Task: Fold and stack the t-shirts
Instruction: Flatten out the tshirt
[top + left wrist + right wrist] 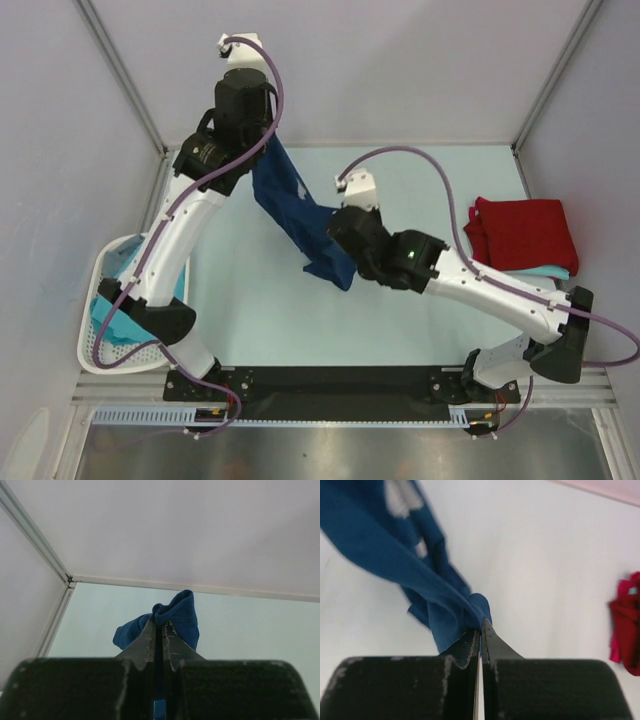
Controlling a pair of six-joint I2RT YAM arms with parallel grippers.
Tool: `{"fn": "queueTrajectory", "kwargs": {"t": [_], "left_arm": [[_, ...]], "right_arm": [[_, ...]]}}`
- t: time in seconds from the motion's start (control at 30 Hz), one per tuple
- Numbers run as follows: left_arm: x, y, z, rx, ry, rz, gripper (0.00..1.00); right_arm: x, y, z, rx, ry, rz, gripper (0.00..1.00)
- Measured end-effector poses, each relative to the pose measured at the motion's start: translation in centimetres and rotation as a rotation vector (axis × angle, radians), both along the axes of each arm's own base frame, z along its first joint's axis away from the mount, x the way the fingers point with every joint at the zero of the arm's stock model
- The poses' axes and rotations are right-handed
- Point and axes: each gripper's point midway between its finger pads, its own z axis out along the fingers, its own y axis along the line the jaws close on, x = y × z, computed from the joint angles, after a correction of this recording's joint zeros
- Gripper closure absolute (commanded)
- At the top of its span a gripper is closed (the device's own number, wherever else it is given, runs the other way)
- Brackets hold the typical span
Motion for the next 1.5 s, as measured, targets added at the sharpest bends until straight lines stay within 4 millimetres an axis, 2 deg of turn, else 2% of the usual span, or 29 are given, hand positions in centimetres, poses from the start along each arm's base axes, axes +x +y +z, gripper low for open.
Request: {"fn": "queueTrajectory", "kwargs": {"t": [0.17, 0.3, 0.37, 0.47, 0.57, 0.67, 0.77, 1.0, 1.1, 1.27, 1.43, 1.5], "left_arm": [[1.4, 0.7, -2.4, 0.01, 0.057, 0.005, 1.0], [2.1, 2.1, -4.4, 0.024, 0.106, 0.03, 1.0], [2.4, 2.7, -5.4, 0.019, 0.134, 0.042, 1.0], [2.8, 4.2, -6.7, -0.002, 0.178, 0.059, 1.0], [3.3, 6.5, -7.5, -0.043, 0.202, 0.1, 1.0], [3.7, 8.6, -7.9, -0.09, 0.214, 0.134, 1.0], [3.9, 9.5, -8.2, -0.124, 0.225, 0.138, 1.0], [3.6, 8.9, -7.8, -0.188, 0.224, 0.09, 1.0], [2.7, 8.7, -6.5, -0.209, 0.198, 0.072, 1.0], [-0.4, 7.3, -2.9, -0.224, 0.119, 0.024, 1.0], [-4.3, 5.2, 0.7, -0.229, 0.034, -0.036, 1.0], [-5.3, 4.9, 1.9, -0.237, 0.012, -0.051, 1.0]], "right_arm": [[5.0, -5.3, 4.8, 0.055, -0.063, -0.184, 1.0], [8.4, -10.6, 9.6, 0.116, -0.132, -0.327, 1.0], [9.2, -12.7, 11.7, 0.143, -0.168, -0.378, 1.0], [9.8, -14.7, 14.0, 0.184, -0.209, -0.421, 1.0], [10.2, -16.0, 14.9, 0.193, -0.226, -0.452, 1.0], [10.7, -16.5, 14.9, 0.188, -0.225, -0.463, 1.0], [11.4, -16.2, 15.5, 0.192, -0.231, -0.463, 1.0], [11.8, -16.7, 17.5, 0.208, -0.266, -0.473, 1.0], [11.7, -17.0, 17.9, 0.214, -0.276, -0.48, 1.0], [11.4, -17.2, 18.2, 0.21, -0.284, -0.487, 1.0], [10.0, -17.1, 19.1, 0.206, -0.309, -0.476, 1.0], [9.1, -16.9, 19.3, 0.205, -0.317, -0.461, 1.0]]}}
